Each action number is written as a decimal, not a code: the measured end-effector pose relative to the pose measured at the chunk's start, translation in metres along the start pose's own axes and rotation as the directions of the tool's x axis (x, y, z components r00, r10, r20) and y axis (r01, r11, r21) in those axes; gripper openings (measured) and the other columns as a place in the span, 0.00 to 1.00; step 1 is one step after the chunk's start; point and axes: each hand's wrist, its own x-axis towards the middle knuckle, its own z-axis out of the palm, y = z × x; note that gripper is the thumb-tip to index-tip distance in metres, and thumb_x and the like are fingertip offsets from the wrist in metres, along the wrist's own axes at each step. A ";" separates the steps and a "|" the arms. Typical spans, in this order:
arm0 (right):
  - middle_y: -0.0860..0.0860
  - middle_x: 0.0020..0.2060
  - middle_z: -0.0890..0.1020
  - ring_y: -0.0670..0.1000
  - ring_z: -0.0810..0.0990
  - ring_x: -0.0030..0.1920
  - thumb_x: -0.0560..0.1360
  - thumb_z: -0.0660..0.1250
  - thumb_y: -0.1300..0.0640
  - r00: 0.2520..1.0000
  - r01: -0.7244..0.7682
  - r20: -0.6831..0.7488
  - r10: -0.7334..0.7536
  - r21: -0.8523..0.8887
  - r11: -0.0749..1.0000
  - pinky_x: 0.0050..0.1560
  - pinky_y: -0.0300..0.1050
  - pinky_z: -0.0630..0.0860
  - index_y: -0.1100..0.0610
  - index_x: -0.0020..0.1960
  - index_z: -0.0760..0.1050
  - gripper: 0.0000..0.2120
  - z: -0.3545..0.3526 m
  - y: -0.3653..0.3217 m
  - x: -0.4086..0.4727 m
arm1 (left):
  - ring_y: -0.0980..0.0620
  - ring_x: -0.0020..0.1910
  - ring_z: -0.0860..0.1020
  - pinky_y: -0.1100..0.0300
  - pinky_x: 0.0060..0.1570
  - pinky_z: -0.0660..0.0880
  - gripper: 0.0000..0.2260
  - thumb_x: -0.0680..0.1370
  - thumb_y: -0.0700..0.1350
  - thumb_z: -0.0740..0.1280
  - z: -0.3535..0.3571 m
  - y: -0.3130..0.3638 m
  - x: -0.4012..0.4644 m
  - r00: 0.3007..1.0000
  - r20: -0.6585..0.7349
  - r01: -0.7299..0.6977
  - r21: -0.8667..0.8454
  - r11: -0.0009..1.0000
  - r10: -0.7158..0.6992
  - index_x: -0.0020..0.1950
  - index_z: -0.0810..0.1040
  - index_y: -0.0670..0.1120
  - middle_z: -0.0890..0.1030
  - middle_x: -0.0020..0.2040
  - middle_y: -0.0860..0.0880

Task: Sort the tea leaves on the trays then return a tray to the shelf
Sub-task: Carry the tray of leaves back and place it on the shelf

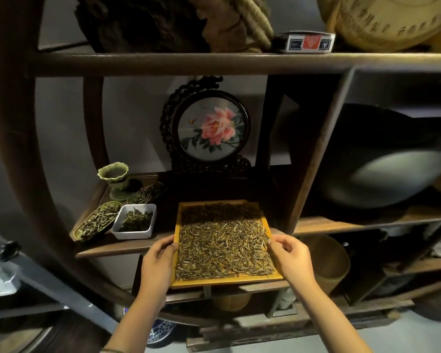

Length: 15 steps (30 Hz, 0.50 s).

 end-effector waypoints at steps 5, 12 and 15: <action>0.50 0.36 0.85 0.45 0.83 0.39 0.74 0.69 0.56 1.000 -0.007 -0.008 0.008 0.032 0.999 0.40 0.39 0.79 0.56 0.49 0.80 0.06 0.008 -0.002 0.002 | 0.55 0.40 0.84 0.60 0.38 0.76 0.09 0.79 0.40 0.64 0.001 -0.002 0.003 0.998 -0.066 -0.012 -0.004 1.000 0.012 0.50 0.82 0.52 0.86 0.41 0.53; 0.51 0.45 0.84 0.51 0.83 0.48 0.77 0.64 0.55 0.994 -0.066 0.089 0.060 0.062 0.996 0.51 0.48 0.79 0.55 0.50 0.80 0.07 -0.001 -0.007 -0.001 | 0.59 0.39 0.80 0.64 0.36 0.70 0.07 0.78 0.41 0.66 0.006 -0.005 0.004 0.985 -0.174 -0.021 -0.027 0.999 0.016 0.45 0.81 0.52 0.83 0.38 0.55; 0.51 0.48 0.84 0.51 0.82 0.50 0.74 0.68 0.52 0.970 -0.026 0.243 0.016 0.040 0.999 0.48 0.46 0.80 0.53 0.58 0.76 0.14 -0.018 -0.003 -0.016 | 0.58 0.38 0.81 0.63 0.36 0.71 0.07 0.78 0.42 0.66 0.007 -0.005 0.007 0.985 -0.172 -0.004 -0.022 1.000 0.000 0.46 0.81 0.52 0.83 0.37 0.55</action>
